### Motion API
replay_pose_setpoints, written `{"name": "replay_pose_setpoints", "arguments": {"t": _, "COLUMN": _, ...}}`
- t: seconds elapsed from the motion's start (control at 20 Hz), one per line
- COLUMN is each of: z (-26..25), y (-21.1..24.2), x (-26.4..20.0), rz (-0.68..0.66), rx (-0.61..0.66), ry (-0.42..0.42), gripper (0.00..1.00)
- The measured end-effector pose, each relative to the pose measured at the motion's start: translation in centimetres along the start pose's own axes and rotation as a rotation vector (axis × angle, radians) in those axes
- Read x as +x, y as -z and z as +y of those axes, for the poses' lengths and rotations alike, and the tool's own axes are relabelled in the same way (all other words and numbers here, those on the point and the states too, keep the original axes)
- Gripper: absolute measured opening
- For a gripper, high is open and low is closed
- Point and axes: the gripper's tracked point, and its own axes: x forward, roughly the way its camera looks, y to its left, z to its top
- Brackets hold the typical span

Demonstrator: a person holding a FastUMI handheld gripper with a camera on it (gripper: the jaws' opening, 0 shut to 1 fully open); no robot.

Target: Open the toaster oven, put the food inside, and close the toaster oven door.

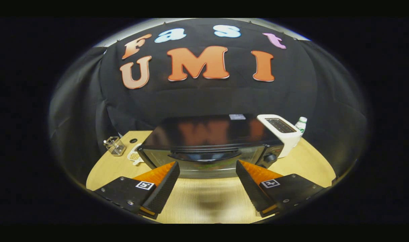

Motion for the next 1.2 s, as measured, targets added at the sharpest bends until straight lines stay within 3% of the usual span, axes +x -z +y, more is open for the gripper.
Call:
{"name": "replay_pose_setpoints", "arguments": {"t": 0.35, "z": -4.0, "y": -10.8, "x": -7.2, "rz": -0.205, "rx": -0.028, "ry": 0.06, "gripper": 0.99}}
{"name": "replay_pose_setpoints", "arguments": {"t": 0.6, "z": -7.0, "y": -16.0, "x": -12.9, "rz": -0.321, "rx": -0.01, "ry": 0.073, "gripper": 0.99}}
{"name": "replay_pose_setpoints", "arguments": {"t": 0.9, "z": -11.6, "y": -19.4, "x": -18.4, "rz": -0.421, "rx": -0.009, "ry": 0.134, "gripper": 0.99}}
{"name": "replay_pose_setpoints", "arguments": {"t": 1.2, "z": -15.4, "y": -20.1, "x": -20.2, "rz": -0.456, "rx": 0.016, "ry": 0.156, "gripper": 0.99}}
